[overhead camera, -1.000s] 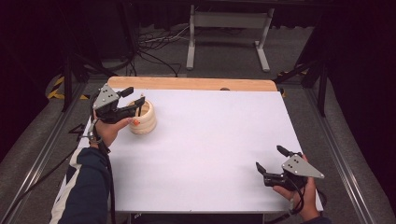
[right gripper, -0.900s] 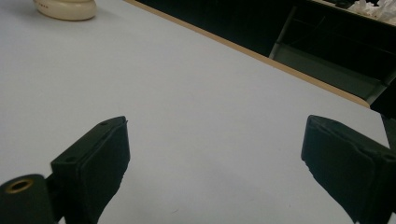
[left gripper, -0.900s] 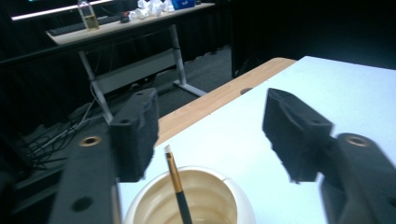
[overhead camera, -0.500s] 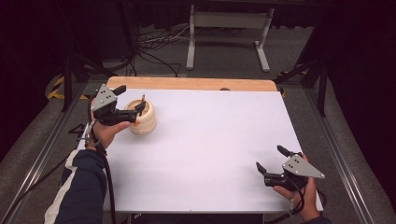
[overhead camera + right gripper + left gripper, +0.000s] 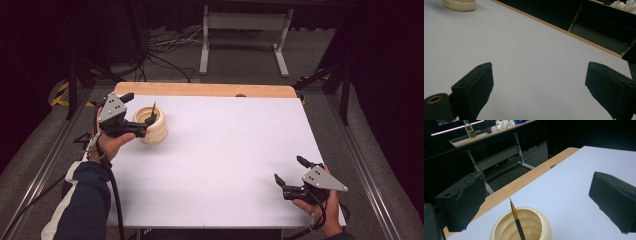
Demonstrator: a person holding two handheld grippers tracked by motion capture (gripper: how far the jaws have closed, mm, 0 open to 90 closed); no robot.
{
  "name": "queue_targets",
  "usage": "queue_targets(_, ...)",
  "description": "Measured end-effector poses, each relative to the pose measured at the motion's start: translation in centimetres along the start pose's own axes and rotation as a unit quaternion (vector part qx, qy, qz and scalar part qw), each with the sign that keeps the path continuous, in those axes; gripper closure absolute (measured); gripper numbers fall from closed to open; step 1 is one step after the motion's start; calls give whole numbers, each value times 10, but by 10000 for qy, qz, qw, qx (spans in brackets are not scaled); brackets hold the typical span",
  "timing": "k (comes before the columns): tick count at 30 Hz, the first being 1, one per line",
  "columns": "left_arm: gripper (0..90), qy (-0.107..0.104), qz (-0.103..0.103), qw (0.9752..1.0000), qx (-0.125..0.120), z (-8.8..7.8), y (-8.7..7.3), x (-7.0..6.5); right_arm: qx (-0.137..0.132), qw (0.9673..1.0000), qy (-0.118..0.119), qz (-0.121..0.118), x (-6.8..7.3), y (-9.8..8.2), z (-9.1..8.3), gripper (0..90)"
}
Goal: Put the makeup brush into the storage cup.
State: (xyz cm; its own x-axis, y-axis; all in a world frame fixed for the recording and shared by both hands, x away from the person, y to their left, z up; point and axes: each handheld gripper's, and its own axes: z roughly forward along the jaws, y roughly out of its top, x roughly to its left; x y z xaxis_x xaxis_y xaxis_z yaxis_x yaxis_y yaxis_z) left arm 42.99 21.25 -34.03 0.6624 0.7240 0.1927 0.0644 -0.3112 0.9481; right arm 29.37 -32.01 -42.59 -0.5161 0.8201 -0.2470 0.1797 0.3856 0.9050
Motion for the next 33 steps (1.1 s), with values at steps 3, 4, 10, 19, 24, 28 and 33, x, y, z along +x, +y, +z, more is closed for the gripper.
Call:
queue_targets(3,21,-45,104,9999,5,-3,2,-3,-5,10000,0,7,0,0,0,86)
queue_targets(4,21,-63,130,9999,5,-4,3,-4,-3,10000,5,5,0,0,0,86)
queue_targets(10,24,-91,330,9994,73,-11,7,-10,-2,10000,10,-10,0,0,0,86)
queue_targets(19,27,-64,522,9985,140,-20,5,-12,8,10000,8,-28,1,0,0,86)
queue_targets(24,28,-144,620,9977,224,-22,1,-17,7,10000,9,-25,1,0,0,87)
queue_targets(28,28,-195,680,9971,268,-24,-2,-20,14,10000,12,-32,1,0,1,86)
queue_targets(33,27,-255,726,9966,286,-27,-6,-24,4,10000,6,-34,1,0,1,86)
